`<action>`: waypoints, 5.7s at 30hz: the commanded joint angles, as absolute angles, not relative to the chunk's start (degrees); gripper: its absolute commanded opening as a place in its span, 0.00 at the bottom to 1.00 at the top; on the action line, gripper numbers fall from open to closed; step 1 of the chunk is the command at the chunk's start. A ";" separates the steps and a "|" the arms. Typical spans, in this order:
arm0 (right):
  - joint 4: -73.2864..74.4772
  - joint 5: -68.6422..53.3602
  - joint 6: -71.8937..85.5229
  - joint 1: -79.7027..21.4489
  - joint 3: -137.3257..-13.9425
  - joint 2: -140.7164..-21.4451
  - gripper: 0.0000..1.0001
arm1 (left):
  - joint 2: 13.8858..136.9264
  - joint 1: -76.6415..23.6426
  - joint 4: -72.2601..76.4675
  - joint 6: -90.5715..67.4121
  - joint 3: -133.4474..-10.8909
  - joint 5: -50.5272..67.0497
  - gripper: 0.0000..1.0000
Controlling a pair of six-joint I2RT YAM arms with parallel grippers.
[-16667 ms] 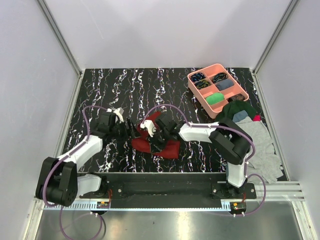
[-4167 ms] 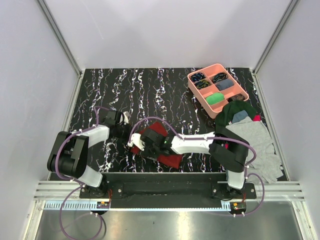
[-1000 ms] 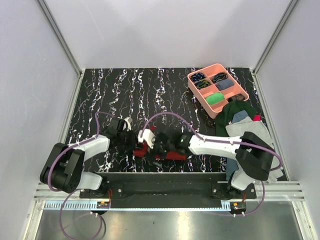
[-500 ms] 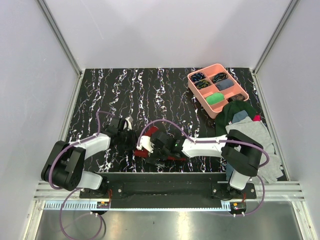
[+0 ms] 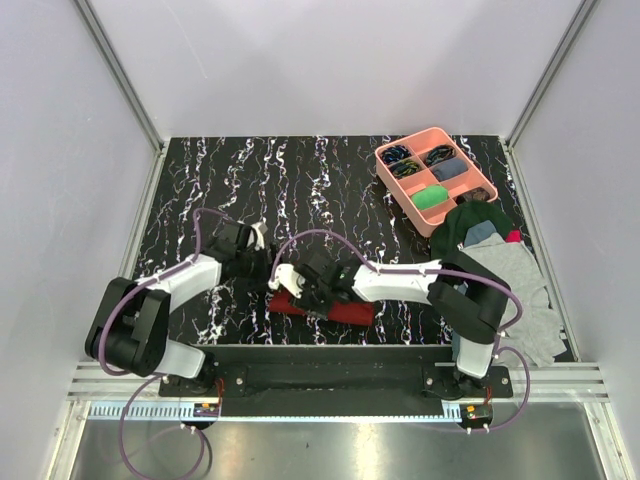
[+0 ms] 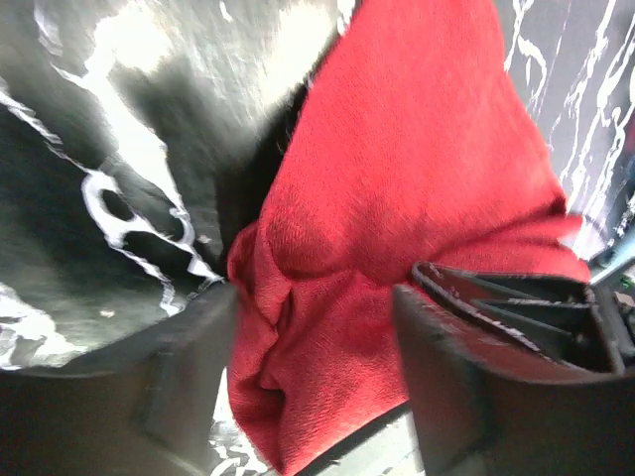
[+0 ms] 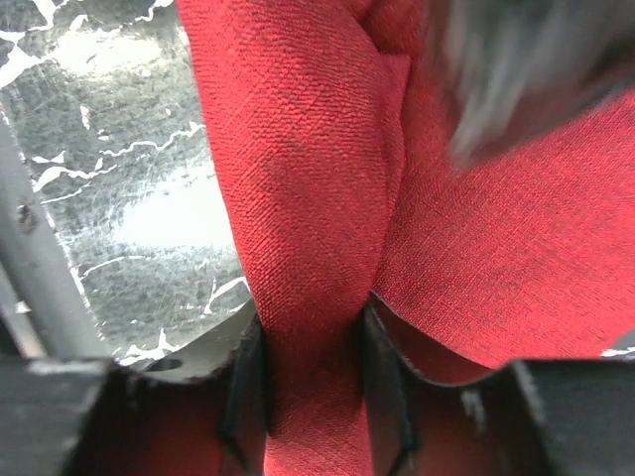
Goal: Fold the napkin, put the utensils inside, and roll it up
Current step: Roll the napkin with the utensil
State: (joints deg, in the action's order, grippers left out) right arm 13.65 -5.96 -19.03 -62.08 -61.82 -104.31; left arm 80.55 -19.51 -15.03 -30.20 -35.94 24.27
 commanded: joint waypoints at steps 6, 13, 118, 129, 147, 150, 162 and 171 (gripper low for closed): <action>26.80 -25.03 -11.08 -54.77 -68.37 -108.54 0.36 | 75.24 -12.57 -19.07 -29.97 -35.86 16.44 0.83; 33.75 -39.35 -9.85 -50.28 -75.23 -115.65 0.34 | 67.95 -12.48 -15.30 -29.97 -33.40 17.57 0.84; 23.99 -30.41 -20.65 -45.79 -75.85 -102.30 1.00 | 77.08 -15.56 -11.16 -27.86 -33.93 22.85 0.00; 24.79 -29.53 -23.29 -45.18 -75.23 -108.89 1.00 | 76.46 -16.43 -11.07 -27.42 -33.75 22.59 0.00; 22.59 -27.43 -17.41 -47.98 -67.07 -105.12 1.00 | 77.08 -16.52 -12.65 -27.86 -34.37 20.57 0.00; 21.71 -23.22 -16.44 -50.09 -66.89 -104.86 1.00 | 76.90 -16.61 -12.74 -27.95 -34.63 20.48 0.00; 14.94 -4.84 -10.12 -58.89 -61.00 -103.71 0.78 | 76.82 -16.52 -13.01 -29.18 -34.72 20.21 0.00; 16.70 -5.54 -7.56 -58.89 -61.52 -105.64 0.32 | 75.67 -15.82 -15.03 -30.85 -38.05 19.07 0.03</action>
State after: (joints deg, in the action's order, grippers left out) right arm 14.92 -5.74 -9.93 -58.19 -61.89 -103.94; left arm 77.71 -16.45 -13.87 -30.30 -34.54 21.78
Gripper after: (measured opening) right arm 0.372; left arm 0.031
